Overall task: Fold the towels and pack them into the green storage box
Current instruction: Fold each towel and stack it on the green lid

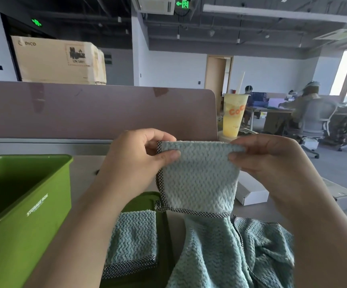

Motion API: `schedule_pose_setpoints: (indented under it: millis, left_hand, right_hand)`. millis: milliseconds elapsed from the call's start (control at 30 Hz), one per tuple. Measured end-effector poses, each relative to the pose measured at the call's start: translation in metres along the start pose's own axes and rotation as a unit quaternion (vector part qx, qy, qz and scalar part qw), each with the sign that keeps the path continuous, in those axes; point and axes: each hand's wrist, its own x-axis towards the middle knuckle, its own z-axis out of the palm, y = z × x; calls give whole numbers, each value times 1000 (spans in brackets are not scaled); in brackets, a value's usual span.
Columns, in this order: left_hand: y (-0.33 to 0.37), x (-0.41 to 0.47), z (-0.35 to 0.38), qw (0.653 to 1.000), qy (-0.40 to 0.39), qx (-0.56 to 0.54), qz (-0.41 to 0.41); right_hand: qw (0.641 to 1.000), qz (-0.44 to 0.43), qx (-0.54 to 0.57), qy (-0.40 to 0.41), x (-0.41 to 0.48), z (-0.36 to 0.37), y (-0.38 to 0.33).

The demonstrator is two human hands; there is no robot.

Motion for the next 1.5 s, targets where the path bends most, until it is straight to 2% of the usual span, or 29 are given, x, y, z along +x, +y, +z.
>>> schedule_pose_setpoints:
  millis: [167, 300, 467, 500, 567, 633, 700, 800, 900, 1000, 1067, 1100, 1200, 1333, 1500]
  left_hand:
    - [0, 0, -1, 1000, 6, 8, 11]
    - [1, 0, -2, 990, -46, -130, -44]
    - [8, -1, 6, 970, -12, -222, -103]
    - [9, -1, 8, 959, -6, -251, -131]
    - [14, -2, 13, 915, -24, -341, -211]
    - [17, -3, 15, 870, -84, -408, -263]
    - [17, -4, 15, 850, -152, -428, -268]
    - [12, -9, 12, 881, -253, -339, -213]
    - [10, -9, 12, 895, -257, -307, -197]
    - [10, -7, 12, 875, -238, -359, -222]
    - [9, -6, 11, 873, -226, -363, -232]
    - [9, -5, 10, 875, -217, -360, -238]
    - [3, -2, 8, 875, -196, -366, -246]
    - [-1, -1, 3, 893, -184, -327, -248]
    - [4, -5, 3, 906, -156, -311, -241]
  right_hand:
    - [999, -29, -2, -34, -1, -3, -1]
    - [992, -33, 78, -98, -4, -4, 0]
    - [984, 3, 158, -81, -1, 4, 1]
    - [983, 12, 169, -70, -1, 7, 0]
    - [982, 24, 186, -37, -2, 14, 0]
    - [982, 26, 186, -3, -2, 19, 0]
    - [983, 27, 180, 24, -1, 21, 0]
    - [982, 26, 182, 46, 0, 21, 0]
    - [966, 83, 243, 35, 0, 18, 1]
    - [911, 194, 333, -147, 1, 12, 1]
    - [894, 208, 306, -254, -1, 9, 5]
    - [895, 202, 288, -275, 0, 9, 9]
    - [900, 187, 292, -263, 0, 10, 13]
    - [919, 160, 306, -192, 5, 17, 16]
    - [963, 105, 219, -116, 5, 27, 19]
